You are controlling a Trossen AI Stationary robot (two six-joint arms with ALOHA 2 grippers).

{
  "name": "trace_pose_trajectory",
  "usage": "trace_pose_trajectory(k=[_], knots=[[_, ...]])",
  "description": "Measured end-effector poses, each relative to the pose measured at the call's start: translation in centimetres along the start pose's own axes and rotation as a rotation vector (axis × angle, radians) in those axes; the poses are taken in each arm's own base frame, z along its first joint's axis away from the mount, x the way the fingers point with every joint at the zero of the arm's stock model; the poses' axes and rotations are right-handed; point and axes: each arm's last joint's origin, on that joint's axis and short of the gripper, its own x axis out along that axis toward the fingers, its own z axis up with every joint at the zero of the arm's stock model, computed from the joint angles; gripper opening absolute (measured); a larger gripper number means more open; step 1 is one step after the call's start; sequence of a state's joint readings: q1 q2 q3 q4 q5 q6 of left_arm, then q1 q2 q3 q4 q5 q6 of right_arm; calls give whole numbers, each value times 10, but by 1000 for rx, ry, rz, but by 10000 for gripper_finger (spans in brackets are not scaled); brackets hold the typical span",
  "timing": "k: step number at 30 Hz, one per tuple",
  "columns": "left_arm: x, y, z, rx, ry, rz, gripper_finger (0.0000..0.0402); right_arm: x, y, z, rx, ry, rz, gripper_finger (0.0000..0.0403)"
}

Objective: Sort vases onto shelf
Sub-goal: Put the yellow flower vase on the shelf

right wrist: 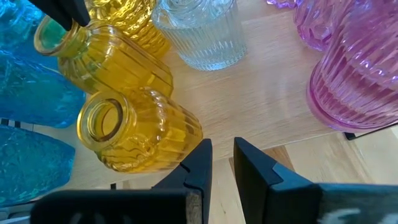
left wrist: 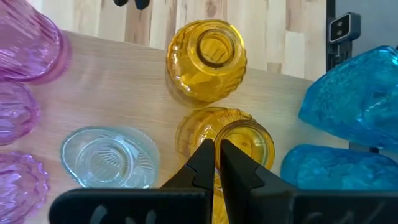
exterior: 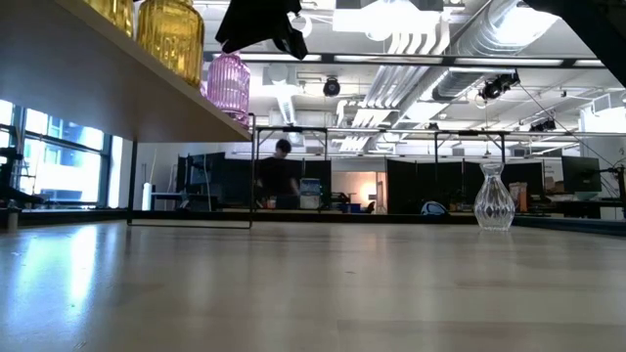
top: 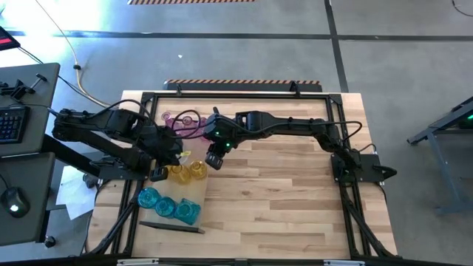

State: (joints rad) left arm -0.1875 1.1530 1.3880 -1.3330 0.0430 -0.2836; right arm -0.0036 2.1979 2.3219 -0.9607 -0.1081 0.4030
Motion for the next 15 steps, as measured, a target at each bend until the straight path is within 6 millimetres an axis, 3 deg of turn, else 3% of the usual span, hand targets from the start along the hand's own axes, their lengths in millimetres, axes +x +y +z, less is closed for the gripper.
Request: trace_pose_trajectory(k=[15], knots=[[-1, 1, -1, 6, -3, 31, 3, 0, 0, 0, 7, 0, 0, 48]])
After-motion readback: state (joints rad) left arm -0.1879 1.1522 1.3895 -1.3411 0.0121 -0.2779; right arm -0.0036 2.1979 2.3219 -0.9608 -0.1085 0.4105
